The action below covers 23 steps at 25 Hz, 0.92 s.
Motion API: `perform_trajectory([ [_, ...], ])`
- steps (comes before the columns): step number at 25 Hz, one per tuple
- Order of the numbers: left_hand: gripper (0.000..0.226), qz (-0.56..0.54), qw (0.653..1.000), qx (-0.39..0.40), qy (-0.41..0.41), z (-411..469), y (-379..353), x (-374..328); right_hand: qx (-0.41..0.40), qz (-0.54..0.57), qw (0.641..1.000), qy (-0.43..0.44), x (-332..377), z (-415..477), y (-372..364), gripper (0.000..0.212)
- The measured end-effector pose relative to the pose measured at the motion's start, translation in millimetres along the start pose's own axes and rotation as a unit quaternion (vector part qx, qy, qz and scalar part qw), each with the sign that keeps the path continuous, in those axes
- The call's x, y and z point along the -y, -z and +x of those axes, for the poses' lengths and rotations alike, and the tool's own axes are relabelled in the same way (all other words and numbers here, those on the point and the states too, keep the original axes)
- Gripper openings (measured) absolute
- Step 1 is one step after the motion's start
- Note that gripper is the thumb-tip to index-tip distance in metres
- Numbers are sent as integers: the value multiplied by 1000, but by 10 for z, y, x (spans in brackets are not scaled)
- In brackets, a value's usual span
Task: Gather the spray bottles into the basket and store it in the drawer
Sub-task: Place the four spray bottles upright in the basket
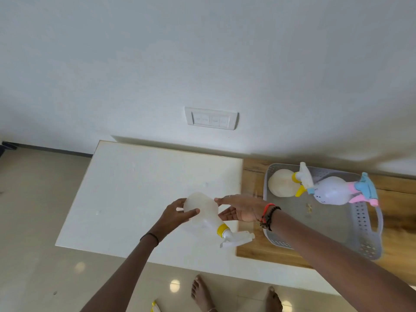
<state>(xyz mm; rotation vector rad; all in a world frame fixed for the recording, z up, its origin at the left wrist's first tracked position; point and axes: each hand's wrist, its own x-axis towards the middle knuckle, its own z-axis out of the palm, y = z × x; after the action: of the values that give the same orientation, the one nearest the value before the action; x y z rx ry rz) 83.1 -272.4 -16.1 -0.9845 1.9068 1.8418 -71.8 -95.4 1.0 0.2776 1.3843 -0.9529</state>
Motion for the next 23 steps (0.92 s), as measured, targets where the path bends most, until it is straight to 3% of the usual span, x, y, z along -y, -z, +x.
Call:
perform_trajectory([
  [5, 53, -124, 989, 74, 29, -194, -563, -56, 4, -16, 998, 61, -346, -444, 508, 22],
  [11, 53, -173, 975, 125, 63, -263, -1433, -200, 4, 169, 982, 90, -907, -1050, 1033, 23],
  [16, 48, -175, 973, 134, 71, -250, -2080, -395, -64, 224, 967, 107, -1219, -1266, 1407, 20],
  [23, 32, -58, 994, 84, 30, -117, -2707, -664, -131, 293, 939, 120, -1477, -1193, 1829, 62],
])
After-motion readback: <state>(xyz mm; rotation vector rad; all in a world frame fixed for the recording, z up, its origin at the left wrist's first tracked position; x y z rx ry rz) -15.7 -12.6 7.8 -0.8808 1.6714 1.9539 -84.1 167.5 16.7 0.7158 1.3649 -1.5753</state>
